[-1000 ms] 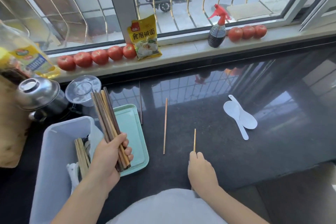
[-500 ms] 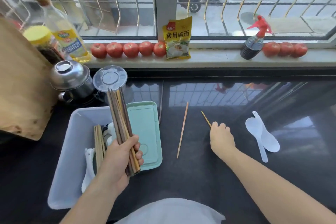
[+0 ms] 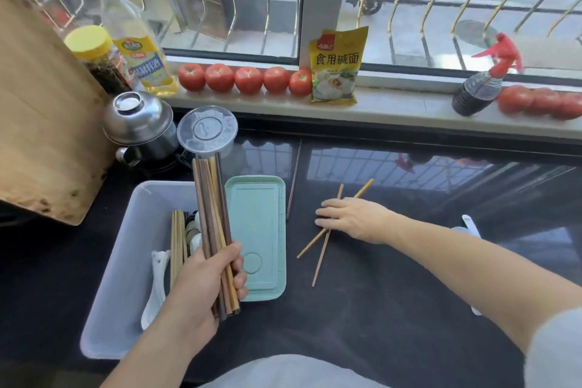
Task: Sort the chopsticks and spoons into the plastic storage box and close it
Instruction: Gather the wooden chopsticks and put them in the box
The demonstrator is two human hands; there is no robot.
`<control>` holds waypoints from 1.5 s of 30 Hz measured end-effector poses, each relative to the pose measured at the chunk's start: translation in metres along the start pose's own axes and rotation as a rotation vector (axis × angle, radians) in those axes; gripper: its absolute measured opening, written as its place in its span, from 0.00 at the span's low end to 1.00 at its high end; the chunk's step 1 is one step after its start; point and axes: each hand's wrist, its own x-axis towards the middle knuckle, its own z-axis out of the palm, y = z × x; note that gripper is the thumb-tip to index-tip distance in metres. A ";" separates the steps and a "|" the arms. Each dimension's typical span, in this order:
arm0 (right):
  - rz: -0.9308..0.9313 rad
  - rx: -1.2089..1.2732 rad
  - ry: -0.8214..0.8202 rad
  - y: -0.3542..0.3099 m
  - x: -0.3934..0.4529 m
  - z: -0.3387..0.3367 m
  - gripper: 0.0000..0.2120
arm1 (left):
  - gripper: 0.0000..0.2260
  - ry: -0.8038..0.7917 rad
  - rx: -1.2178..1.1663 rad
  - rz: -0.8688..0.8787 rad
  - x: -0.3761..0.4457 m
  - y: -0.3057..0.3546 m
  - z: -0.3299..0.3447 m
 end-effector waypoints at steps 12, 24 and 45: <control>0.680 0.118 0.064 -0.013 -0.073 0.004 0.08 | 0.02 -0.032 -0.017 -0.021 0.028 0.021 0.012; 1.422 0.914 0.026 0.013 0.164 -0.043 0.16 | 0.03 -0.007 -0.039 -0.004 0.023 0.049 -0.003; 1.192 2.486 0.709 -0.132 0.025 -0.152 0.13 | 0.09 -0.234 0.342 -0.123 0.004 0.001 0.030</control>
